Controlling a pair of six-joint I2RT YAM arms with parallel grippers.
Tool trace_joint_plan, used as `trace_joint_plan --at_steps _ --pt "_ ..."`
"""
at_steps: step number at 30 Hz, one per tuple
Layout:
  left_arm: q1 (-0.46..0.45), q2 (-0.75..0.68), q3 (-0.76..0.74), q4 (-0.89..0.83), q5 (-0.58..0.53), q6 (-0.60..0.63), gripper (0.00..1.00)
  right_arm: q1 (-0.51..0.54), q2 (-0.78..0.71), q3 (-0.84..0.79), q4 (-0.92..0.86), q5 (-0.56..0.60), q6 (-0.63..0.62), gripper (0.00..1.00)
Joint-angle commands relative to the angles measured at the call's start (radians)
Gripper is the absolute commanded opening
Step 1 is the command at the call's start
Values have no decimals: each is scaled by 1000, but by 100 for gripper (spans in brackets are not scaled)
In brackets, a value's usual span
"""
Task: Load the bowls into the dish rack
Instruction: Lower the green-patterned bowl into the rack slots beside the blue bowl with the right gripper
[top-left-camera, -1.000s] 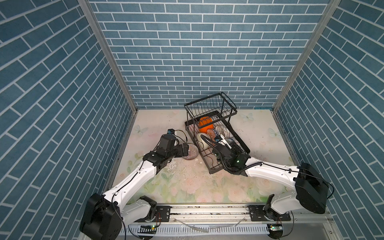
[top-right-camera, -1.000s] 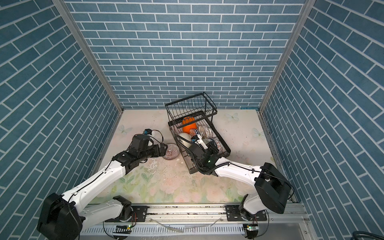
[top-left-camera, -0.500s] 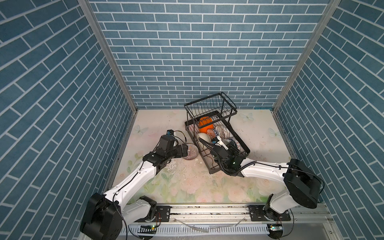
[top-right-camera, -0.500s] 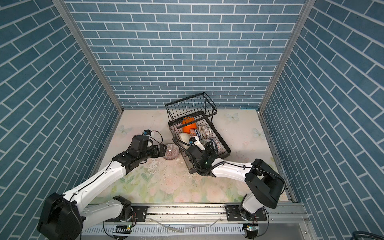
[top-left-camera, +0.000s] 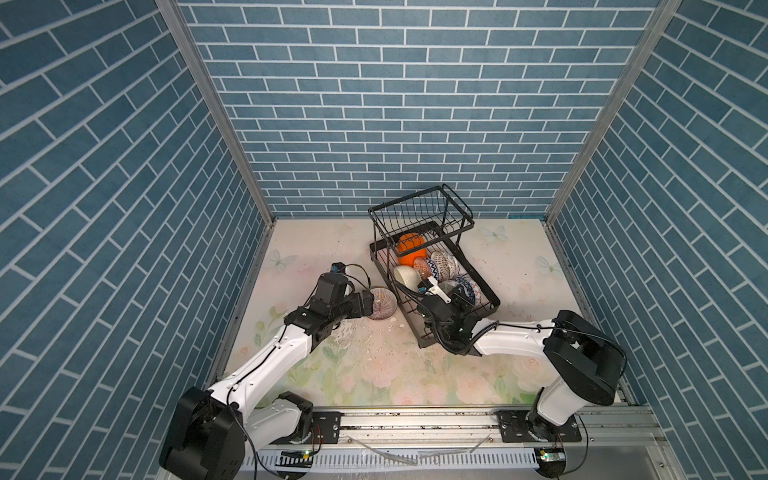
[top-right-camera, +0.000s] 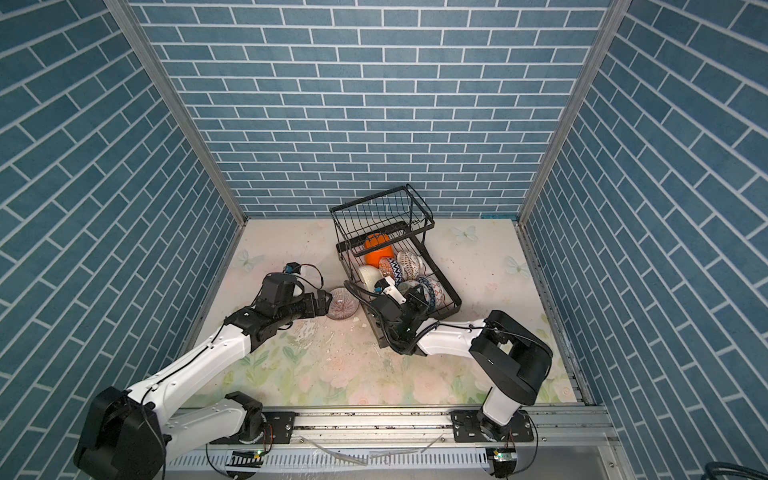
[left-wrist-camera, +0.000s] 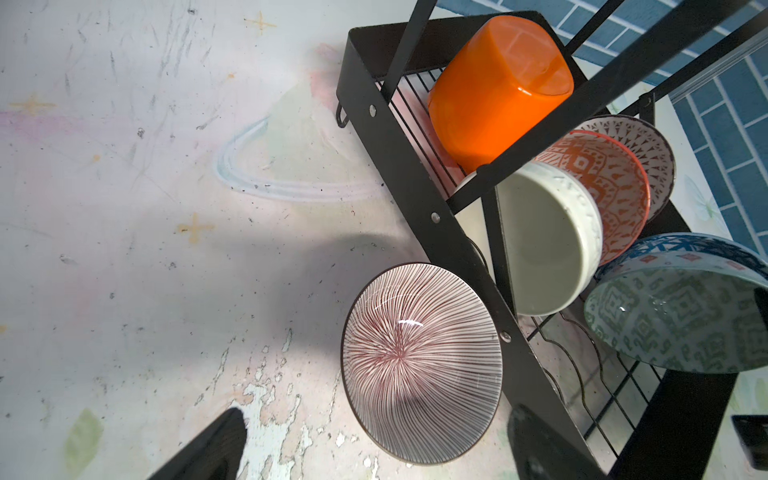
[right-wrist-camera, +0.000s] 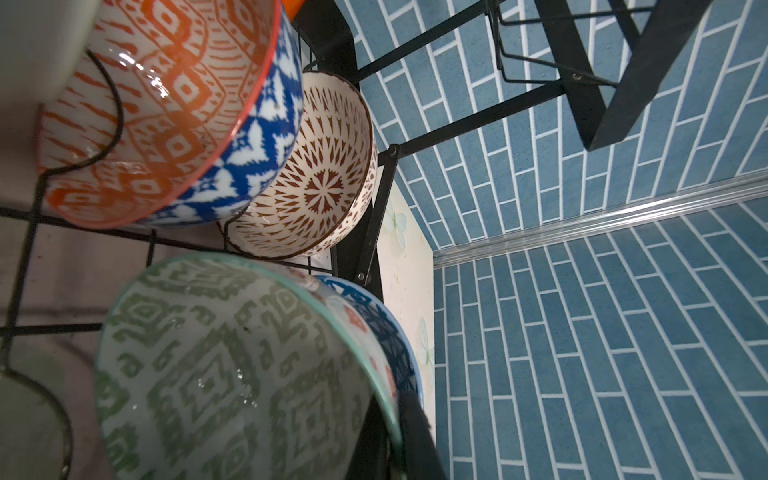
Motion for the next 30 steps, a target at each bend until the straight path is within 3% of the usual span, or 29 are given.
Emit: trace_joint_plan --at_steps 1,16,24,30 --pt "12 -20 -22 15 2 0 100 9 22 -17 109 58 -88 0" --pt "24 -43 -43 20 5 -5 100 69 127 -23 97 53 -121 0" --pt "27 -47 -42 16 7 -9 100 91 168 -5 58 79 -68 0" --pt "27 -53 -42 12 7 -11 100 92 156 -1 22 72 -20 18"
